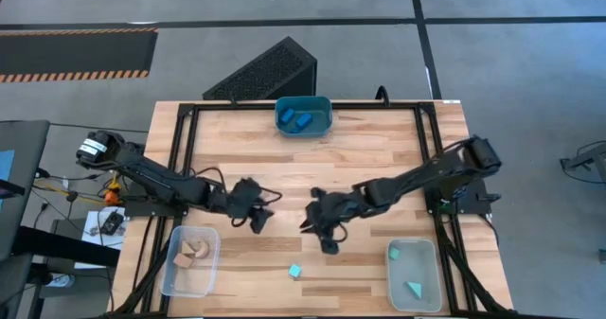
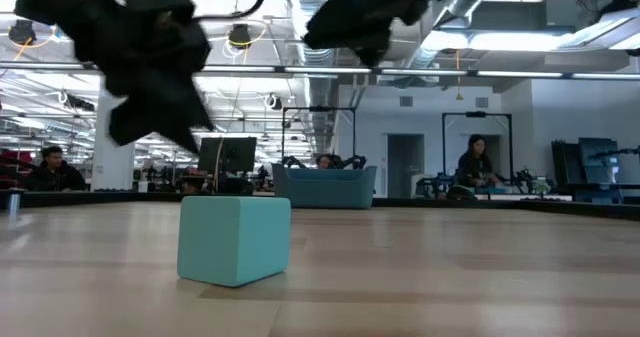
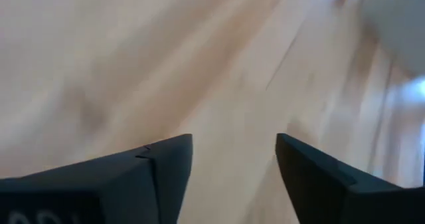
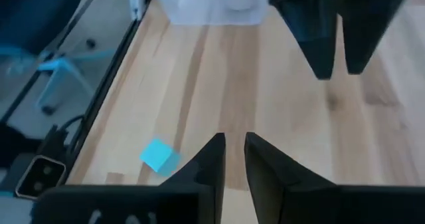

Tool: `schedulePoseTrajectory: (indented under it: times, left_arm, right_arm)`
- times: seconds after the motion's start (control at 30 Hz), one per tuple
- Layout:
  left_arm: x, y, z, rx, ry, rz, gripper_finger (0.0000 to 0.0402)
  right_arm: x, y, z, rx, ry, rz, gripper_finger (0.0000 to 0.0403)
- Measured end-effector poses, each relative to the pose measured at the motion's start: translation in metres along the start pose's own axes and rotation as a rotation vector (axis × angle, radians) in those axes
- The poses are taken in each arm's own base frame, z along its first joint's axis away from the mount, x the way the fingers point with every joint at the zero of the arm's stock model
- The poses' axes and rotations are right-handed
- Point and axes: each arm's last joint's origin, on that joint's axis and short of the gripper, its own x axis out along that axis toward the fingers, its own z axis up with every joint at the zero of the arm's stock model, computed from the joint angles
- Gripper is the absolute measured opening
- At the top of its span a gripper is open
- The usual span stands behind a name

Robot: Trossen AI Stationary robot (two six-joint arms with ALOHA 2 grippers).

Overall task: Sort & place blocks by color
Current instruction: Put the light blue block into the gray bin

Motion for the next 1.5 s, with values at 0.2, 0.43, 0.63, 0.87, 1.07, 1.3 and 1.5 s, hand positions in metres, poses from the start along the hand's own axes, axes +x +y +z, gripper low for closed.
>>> schedulePoseTrajectory:
  times: [0.2, 0.43, 0.63, 0.87, 1.07, 1.3, 1.5]
  left_arm:
    - [-0.007, -0.007, -0.025, -0.059, 0.186, -0.032, 0.0228]
    - [-0.018, -0.023, -0.046, -0.106, 0.221, -0.101, 0.023]
    - [-0.027, -0.025, -0.063, -0.227, 0.208, -0.04, 0.023]
    - [-0.034, -0.029, -0.074, -0.296, 0.124, -0.028, 0.023]
    - [-0.035, -0.029, -0.074, -0.282, 0.091, -0.032, 0.023]
    - [-0.035, -0.03, -0.074, -0.265, 0.091, -0.035, 0.023]
    - [-0.035, -0.03, -0.074, -0.259, 0.09, -0.035, 0.023]
  right_arm:
    - [0.038, 0.008, 0.01, -0.135, 0.066, 0.099, 0.014]
    - [0.083, 0.014, 0.002, -0.181, 0.266, 0.281, 0.0224]
    - [0.11, 0.034, -0.007, -0.401, 0.291, 0.343, 0.0246]
    - [0.118, 0.04, -0.017, -0.564, 0.287, 0.328, 0.0245]
    - [0.126, 0.035, -0.023, -0.563, 0.296, 0.325, 0.0245]
    - [0.133, 0.034, -0.029, -0.56, 0.304, 0.327, 0.0239]
    - [0.134, 0.03, -0.034, -0.477, 0.35, 0.307, 0.02]
